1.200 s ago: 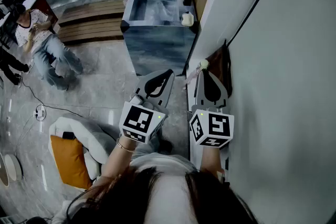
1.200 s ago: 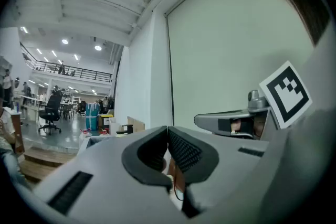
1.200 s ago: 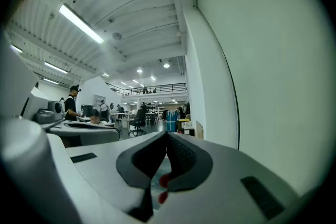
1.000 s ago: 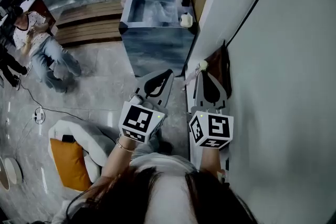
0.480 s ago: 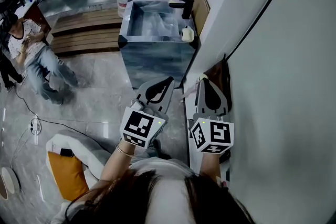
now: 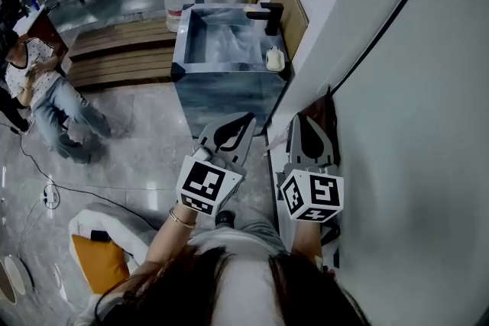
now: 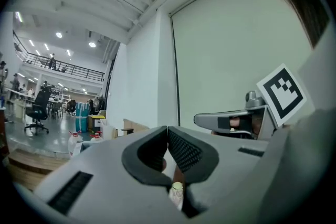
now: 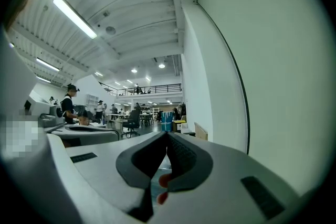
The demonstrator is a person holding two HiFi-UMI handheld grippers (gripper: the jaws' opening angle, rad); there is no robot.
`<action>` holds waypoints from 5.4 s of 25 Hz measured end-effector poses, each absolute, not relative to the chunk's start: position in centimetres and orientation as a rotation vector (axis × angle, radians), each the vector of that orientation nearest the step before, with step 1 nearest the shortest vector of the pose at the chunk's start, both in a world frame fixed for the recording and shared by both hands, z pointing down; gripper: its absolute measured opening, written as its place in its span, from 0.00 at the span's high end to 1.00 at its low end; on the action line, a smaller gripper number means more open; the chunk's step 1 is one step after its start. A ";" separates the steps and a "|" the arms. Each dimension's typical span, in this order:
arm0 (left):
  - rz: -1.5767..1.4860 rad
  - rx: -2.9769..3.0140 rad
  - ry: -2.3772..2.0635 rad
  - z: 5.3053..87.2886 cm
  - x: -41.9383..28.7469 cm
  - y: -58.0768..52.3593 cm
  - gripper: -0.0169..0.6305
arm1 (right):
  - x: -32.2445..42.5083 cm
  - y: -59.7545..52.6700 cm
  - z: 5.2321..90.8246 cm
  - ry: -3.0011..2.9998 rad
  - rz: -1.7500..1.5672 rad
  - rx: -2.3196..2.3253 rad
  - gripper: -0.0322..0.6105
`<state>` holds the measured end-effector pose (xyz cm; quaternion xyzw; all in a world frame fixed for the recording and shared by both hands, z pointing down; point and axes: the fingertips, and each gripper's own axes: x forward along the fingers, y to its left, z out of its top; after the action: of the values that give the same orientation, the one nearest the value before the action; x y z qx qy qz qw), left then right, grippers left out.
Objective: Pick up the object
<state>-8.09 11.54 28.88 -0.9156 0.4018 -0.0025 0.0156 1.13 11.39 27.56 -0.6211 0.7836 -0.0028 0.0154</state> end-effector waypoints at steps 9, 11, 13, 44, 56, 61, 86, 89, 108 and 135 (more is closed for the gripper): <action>-0.013 -2.871 1.246 29.5 -8.1 7.7 0.96 | 0.9 7.2 28.3 2.466 -0.021 -1.955 0.91; -0.016 -2.870 1.251 29.6 -8.1 6.5 0.96 | 0.9 6.0 28.5 2.469 -0.017 -1.961 0.91; -0.014 -2.869 1.260 29.6 -8.1 5.3 0.96 | 0.9 4.7 28.7 2.471 -0.013 -1.968 0.91; -0.085 -2.933 1.208 33.2 -0.9 -14.1 0.96 | 6.2 -16.7 36.0 2.658 -0.203 -2.009 0.90; -0.116 -2.974 1.246 35.8 0.5 -19.2 0.96 | 7.2 -23.7 42.3 2.798 -0.344 -2.007 0.89; -0.146 -3.003 1.281 36.9 0.8 -20.8 0.96 | 7.8 -25.9 44.8 2.837 -0.410 -2.025 0.86; -0.292 -3.079 1.320 41.9 2.7 -25.5 0.96 | 10.3 -31.0 57.2 2.803 -0.869 -2.135 0.83; -0.304 -3.077 1.302 42.3 2.9 -25.8 0.96 | 10.3 -31.3 58.2 2.793 -0.924 -2.136 0.83; -0.333 -3.088 1.361 43.7 1.5 -25.9 0.96 | 11.0 -32.1 59.8 2.602 -1.223 -2.176 0.90; -0.233 -2.958 1.365 39.9 -2.3 -19.2 0.96 | 10.2 -25.7 52.9 2.458 -1.088 -2.139 0.90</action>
<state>-2.27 -19.22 39.89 -0.9039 0.4172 -0.0712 -0.0623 10.20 -25.66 52.87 -0.6160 0.7078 -0.3133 -0.1465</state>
